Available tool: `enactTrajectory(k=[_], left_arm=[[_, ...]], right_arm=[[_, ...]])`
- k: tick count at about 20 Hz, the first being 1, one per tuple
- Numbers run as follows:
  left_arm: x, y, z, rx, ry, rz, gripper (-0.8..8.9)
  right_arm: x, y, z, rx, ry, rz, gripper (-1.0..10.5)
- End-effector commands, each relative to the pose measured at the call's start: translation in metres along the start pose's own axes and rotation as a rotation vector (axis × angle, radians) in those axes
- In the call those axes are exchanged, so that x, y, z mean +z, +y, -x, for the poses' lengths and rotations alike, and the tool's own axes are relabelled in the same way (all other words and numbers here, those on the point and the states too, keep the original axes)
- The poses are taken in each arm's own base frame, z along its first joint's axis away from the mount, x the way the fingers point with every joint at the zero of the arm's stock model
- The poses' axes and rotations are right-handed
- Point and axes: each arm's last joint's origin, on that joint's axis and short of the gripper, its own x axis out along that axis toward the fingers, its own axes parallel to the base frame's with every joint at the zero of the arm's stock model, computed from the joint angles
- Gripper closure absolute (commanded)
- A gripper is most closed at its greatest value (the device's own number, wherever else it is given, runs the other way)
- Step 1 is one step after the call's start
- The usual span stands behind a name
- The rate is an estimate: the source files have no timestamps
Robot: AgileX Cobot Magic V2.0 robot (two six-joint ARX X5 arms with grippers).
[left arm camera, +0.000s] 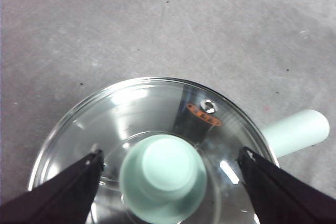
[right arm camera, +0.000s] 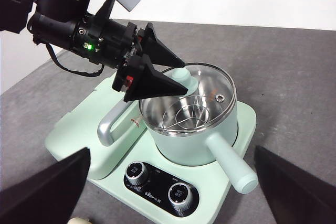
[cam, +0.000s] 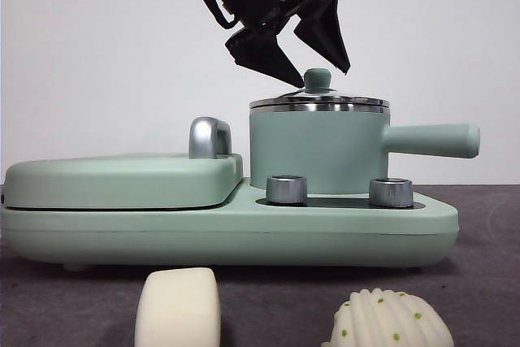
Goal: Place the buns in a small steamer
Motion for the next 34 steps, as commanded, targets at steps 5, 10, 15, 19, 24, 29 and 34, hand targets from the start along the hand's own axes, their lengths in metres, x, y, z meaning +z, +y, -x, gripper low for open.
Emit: enactTrajectory(k=[5, 10, 15, 19, 24, 29, 34], left_arm=[[0.002, -0.001, -0.011, 0.002, -0.002, -0.03, 5.57], [0.002, -0.002, -0.011, 0.0, 0.002, -0.039, 6.12], [0.001, -0.001, -0.011, 0.026, 0.018, -0.046, 7.47], [0.002, -0.001, -0.011, 0.027, 0.008, -0.011, 7.66], [0.01, -0.002, 0.0, 0.033, -0.021, 0.056, 8.0], [0.025, -0.007, 0.029, 0.042, -0.092, 0.043, 7.98], [0.037, -0.002, 0.07, 0.081, -0.163, 0.043, 7.98]], right_arm=[[0.004, 0.001, 0.001, 0.004, -0.009, 0.013, 4.5], [0.004, 0.001, 0.001, 0.004, -0.007, 0.009, 4.5], [0.004, 0.001, 0.001, 0.003, -0.008, 0.01, 4.5], [0.003, 0.001, 0.001, 0.003, -0.004, 0.007, 4.5], [0.003, 0.001, 0.001, 0.003, 0.001, 0.004, 4.5], [0.002, 0.001, 0.001, 0.002, 0.009, -0.002, 4.5], [0.001, 0.001, 0.001, 0.015, 0.019, -0.028, 4.5]])
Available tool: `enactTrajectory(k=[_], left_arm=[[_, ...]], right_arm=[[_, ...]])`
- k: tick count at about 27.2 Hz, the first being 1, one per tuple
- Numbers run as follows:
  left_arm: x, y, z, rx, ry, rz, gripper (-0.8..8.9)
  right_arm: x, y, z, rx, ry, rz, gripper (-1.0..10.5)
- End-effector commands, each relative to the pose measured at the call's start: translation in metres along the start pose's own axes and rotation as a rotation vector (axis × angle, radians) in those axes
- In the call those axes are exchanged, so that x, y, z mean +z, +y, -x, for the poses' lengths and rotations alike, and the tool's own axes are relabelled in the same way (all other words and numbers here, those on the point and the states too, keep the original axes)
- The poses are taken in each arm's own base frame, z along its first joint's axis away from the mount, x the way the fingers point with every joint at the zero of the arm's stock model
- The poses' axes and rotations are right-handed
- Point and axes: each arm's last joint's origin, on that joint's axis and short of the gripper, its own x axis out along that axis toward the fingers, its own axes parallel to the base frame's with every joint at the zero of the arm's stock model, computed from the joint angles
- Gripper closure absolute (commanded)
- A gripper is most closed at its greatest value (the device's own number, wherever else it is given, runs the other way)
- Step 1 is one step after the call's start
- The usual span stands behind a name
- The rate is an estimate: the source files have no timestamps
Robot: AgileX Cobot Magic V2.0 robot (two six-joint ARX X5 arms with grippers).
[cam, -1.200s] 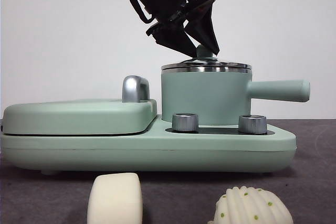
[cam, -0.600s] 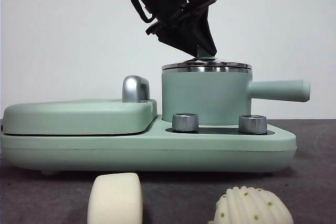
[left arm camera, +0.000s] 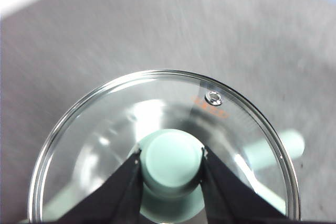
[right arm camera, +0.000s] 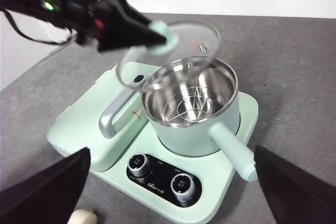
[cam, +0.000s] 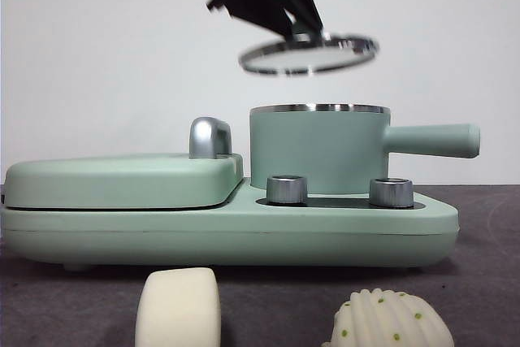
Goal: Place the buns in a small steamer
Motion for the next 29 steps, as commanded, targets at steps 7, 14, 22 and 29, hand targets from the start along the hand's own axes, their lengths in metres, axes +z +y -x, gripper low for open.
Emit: enactTrajectory(k=[7, 14, 22, 29], left_arm=[[0.013, 0.046, 0.054, 0.14, -0.065, 0.047, 7.98], [0.002, 0.087, 0.071, 0.244, -0.041, 0.097, 7.98], [-0.006, 0.118, 0.088, 0.329, -0.046, 0.144, 7.98], [-0.01, 0.129, 0.095, 0.361, -0.045, 0.162, 7.98]], right_arm=[[0.001, 0.0, -0.011, 0.086, 0.092, -0.111, 4.7], [-0.002, 0.006, -0.038, 0.19, 0.242, -0.198, 4.9], [-0.016, 0.03, -0.084, 0.23, 0.489, -0.234, 4.9], [-0.043, 0.067, -0.131, 0.218, 0.703, -0.17, 4.9]])
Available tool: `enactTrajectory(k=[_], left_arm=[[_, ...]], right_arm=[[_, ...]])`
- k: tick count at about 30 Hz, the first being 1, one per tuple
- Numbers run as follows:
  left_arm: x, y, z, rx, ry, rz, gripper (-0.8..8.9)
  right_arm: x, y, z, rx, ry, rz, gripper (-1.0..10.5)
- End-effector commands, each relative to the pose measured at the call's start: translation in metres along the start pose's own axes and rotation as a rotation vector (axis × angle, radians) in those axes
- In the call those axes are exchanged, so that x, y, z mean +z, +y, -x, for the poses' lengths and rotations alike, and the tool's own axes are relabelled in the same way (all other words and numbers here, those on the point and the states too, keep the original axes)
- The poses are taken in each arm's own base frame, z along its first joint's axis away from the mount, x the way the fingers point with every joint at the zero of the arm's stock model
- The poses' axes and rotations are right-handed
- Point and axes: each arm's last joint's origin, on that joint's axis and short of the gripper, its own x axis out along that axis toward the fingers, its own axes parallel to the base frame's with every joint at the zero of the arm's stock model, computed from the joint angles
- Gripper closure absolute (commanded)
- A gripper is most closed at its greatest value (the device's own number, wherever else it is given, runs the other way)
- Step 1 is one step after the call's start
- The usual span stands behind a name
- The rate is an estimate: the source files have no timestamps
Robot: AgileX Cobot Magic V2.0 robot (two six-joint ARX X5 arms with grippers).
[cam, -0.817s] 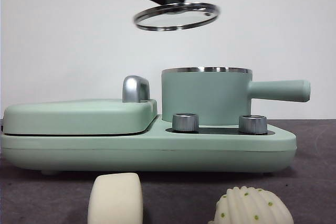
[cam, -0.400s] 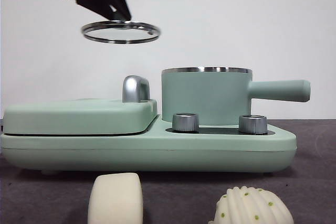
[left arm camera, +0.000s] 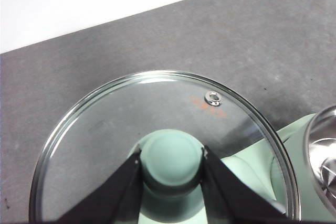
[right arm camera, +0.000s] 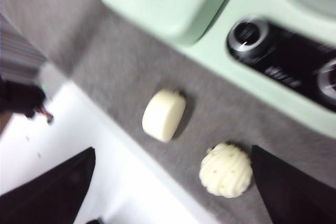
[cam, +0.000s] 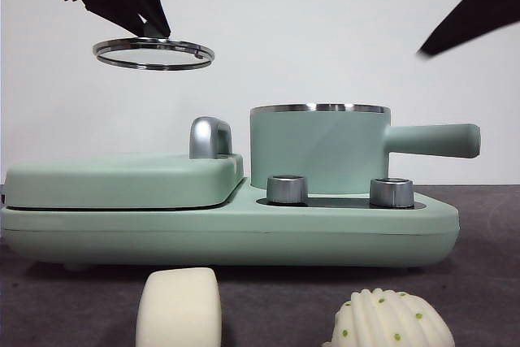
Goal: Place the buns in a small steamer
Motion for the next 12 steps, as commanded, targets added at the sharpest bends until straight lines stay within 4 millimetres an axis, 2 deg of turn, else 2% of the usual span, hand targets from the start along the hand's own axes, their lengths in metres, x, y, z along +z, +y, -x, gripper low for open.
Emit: enactTrajectory(k=[1, 7, 12], left_arm=[[0.013, 0.0, 0.012, 0.006, -0.072, -0.022, 7.98], [0.013, 0.002, 0.012, 0.01, -0.072, -0.019, 7.98], [0.013, 0.002, 0.012, 0.01, -0.071, -0.019, 7.98]], right_arm=[[0.003, 0.014, -0.025, -0.006, 0.075, -0.012, 4.9], [0.007, 0.04, -0.076, -0.085, 0.207, 0.053, 4.9], [0.013, 0.053, -0.113, -0.167, 0.262, 0.087, 4.9]])
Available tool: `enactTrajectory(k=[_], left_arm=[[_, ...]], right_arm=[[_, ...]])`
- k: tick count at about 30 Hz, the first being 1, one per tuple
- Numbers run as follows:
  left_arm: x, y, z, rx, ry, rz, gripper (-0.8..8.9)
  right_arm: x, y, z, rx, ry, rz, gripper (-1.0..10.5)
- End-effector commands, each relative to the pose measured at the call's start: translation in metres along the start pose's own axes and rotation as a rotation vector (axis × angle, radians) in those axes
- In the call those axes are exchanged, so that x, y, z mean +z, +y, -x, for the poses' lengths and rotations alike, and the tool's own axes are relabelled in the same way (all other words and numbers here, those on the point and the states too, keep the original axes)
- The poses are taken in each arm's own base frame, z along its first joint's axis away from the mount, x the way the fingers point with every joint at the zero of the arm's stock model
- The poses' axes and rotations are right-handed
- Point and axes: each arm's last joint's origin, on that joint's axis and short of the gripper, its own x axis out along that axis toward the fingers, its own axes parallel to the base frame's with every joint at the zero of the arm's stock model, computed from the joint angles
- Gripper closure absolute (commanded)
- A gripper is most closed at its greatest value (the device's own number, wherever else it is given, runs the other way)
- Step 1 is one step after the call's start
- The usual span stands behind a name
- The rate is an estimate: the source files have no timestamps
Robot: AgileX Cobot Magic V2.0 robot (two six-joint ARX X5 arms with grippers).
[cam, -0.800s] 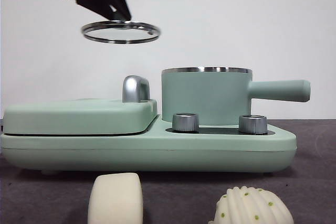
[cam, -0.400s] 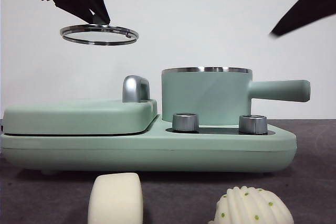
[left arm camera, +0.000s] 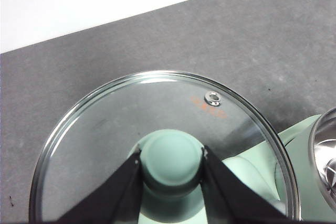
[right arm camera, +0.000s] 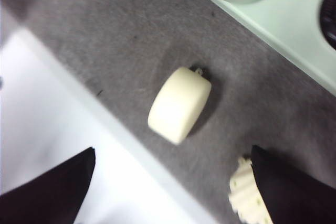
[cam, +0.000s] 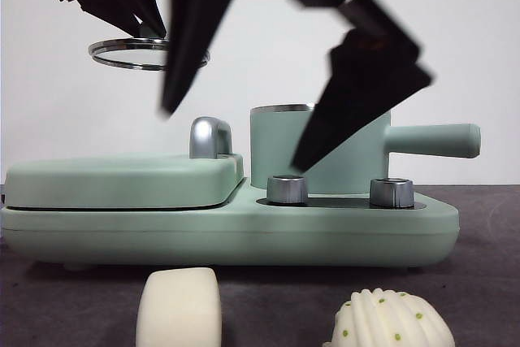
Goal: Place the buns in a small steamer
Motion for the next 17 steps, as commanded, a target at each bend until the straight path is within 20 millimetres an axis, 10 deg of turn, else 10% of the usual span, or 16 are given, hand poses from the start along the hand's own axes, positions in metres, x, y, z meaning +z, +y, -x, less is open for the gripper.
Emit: enactTrajectory(k=[1, 17], left_arm=[[0.014, -0.002, 0.011, 0.002, -0.071, -0.025, 7.98], [0.013, -0.002, 0.011, 0.001, -0.07, -0.024, 7.98]], right_arm=[[0.009, 0.01, -0.018, -0.031, 0.029, 0.004, 4.9], [0.015, 0.02, -0.086, -0.091, 0.157, 0.035, 5.7]])
